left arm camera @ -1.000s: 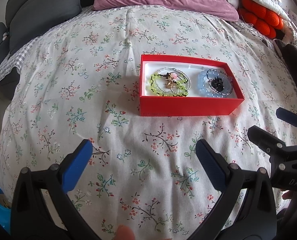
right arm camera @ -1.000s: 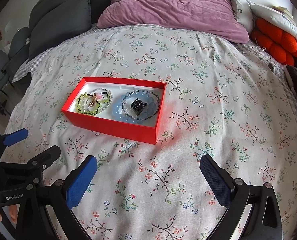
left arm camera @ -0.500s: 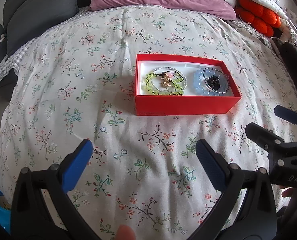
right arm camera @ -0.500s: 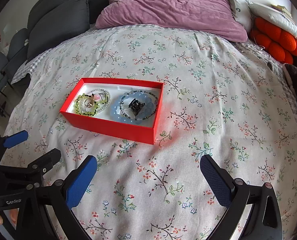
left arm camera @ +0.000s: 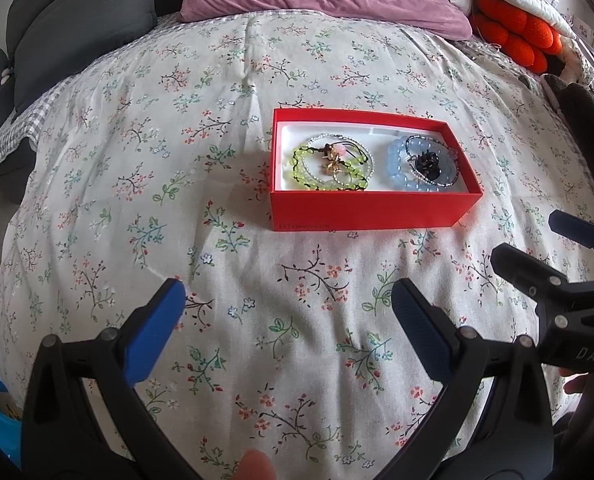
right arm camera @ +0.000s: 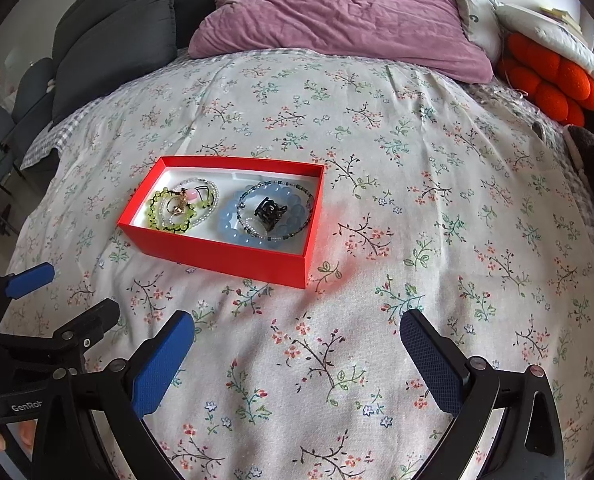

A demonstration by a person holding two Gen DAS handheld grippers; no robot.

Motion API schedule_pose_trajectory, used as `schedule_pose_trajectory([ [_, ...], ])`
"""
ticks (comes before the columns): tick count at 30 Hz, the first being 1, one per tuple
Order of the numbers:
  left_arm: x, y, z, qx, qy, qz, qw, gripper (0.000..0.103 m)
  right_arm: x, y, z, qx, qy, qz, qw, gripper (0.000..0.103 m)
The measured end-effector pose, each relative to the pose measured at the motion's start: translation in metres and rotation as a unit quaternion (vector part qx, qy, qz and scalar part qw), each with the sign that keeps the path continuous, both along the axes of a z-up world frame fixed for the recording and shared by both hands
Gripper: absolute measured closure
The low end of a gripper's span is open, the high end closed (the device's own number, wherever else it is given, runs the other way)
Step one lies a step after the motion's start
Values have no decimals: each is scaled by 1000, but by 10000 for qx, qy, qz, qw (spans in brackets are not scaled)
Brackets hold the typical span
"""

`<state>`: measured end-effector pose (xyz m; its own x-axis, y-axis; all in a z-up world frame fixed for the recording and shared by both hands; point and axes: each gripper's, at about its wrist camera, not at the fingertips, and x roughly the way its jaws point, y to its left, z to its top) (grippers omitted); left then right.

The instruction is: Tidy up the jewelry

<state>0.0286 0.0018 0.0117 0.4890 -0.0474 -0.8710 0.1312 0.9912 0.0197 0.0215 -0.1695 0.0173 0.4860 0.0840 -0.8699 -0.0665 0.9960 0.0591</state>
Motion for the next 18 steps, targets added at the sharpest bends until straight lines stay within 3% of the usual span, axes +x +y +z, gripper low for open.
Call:
schedule_pose_trajectory([
  [18,-7,1,-1,-110,-46,74,9999,1,-4,-1,0,-2,-20,-42,10000,0],
])
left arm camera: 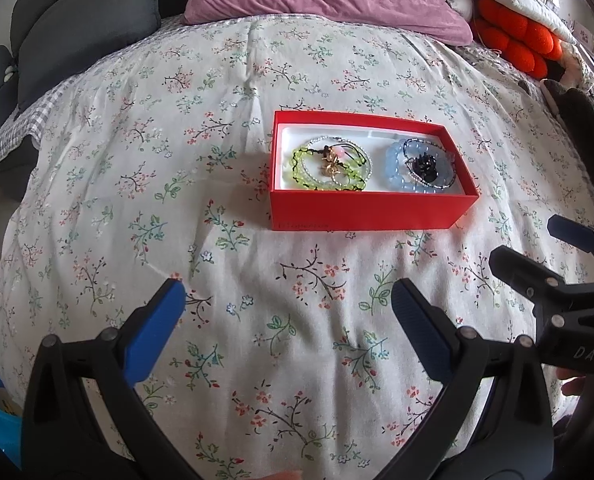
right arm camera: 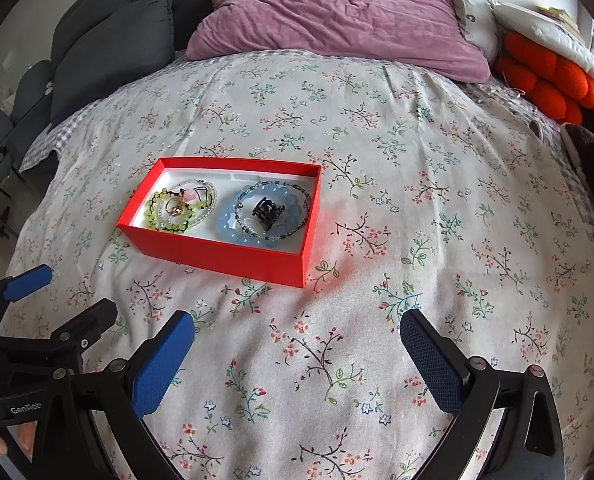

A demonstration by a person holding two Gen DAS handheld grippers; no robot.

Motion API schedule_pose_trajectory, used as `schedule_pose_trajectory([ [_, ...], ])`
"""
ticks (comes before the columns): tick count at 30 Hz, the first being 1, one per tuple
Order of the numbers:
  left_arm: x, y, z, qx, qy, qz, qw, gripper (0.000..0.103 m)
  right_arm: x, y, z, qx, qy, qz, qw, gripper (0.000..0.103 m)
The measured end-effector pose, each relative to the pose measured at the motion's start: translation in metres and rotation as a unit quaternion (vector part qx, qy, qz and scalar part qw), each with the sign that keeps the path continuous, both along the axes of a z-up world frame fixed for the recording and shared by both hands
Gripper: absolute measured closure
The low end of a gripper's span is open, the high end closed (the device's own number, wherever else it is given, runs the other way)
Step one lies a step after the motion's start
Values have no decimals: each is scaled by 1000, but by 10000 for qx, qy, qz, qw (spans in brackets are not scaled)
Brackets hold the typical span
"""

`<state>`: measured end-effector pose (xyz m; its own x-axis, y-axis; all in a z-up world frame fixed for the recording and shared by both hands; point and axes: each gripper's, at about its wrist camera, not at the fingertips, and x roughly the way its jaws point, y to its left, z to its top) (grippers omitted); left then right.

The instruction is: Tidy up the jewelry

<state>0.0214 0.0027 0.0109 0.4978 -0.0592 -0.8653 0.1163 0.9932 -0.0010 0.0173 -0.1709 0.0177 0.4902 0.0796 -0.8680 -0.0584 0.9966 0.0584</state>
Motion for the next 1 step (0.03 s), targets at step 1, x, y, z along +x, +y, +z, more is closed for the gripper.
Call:
schedule_pose_trajectory([
  [1,-2,1,-3,-66,70,-2,10000,1,-3,0,-1,-14,-3,-6,10000,0],
])
